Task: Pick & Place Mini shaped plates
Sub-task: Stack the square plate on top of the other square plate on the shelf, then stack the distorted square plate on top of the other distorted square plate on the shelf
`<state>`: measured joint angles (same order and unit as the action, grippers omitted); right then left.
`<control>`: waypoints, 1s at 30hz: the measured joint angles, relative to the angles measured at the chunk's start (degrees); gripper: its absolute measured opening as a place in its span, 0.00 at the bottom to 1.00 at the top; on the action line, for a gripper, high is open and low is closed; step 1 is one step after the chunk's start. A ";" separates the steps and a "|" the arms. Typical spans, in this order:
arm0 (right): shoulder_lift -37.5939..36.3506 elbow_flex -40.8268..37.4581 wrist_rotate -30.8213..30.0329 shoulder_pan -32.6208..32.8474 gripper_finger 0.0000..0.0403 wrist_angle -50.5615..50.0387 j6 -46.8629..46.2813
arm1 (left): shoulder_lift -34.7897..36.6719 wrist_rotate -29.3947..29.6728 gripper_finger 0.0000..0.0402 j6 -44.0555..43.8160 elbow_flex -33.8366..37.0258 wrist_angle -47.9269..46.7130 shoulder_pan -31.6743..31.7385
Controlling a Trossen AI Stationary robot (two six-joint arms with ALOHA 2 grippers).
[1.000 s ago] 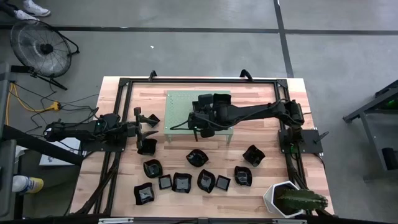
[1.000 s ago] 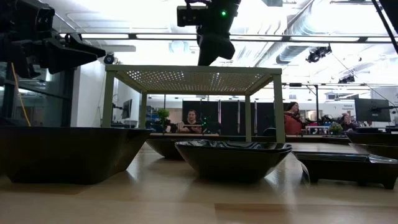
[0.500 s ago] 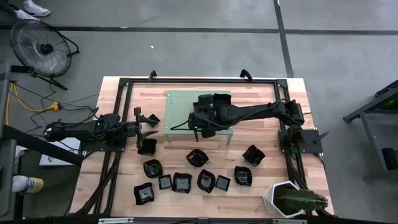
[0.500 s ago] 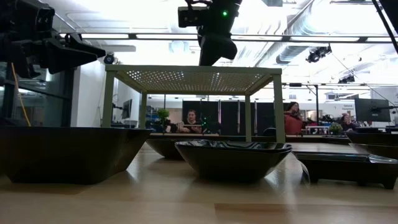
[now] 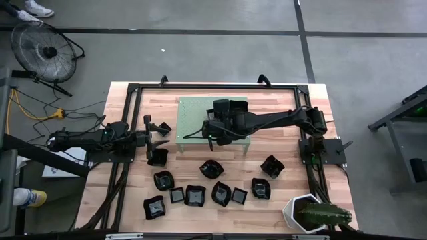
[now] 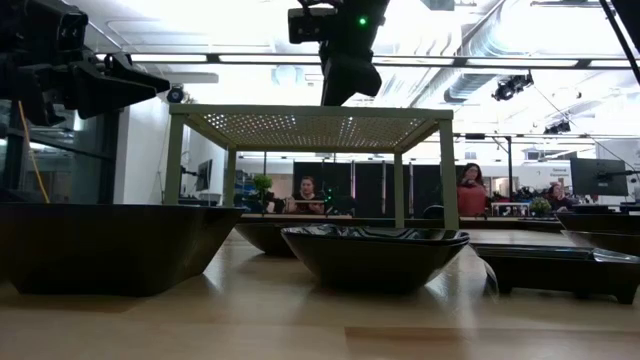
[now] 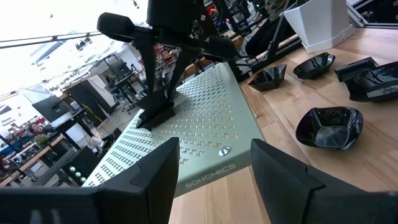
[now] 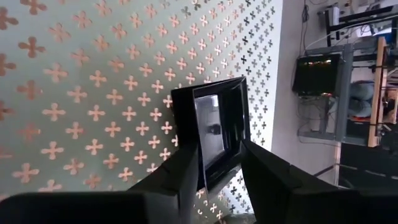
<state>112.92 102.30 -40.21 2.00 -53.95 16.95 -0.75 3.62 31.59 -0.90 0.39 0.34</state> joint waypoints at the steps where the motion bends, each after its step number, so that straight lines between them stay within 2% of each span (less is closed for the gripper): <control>1: -0.06 0.00 0.00 0.02 0.29 0.03 0.04 | 0.00 0.00 0.48 0.02 0.02 0.00 0.00; 14: -0.72 -0.02 -0.03 0.69 0.30 0.16 1.14 | -0.02 0.00 0.48 0.02 0.00 0.02 0.00; 22: -2.14 -0.02 -2.06 2.07 0.30 -0.32 1.08 | 0.00 0.00 0.48 0.02 0.02 0.00 0.02; 30: -3.49 -0.02 -1.42 5.28 0.29 -4.80 -5.30 | 0.00 0.00 0.48 0.00 0.00 0.00 0.02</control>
<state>109.43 102.28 -41.63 7.28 -58.76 11.65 -0.76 3.62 31.59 -0.91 0.38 0.36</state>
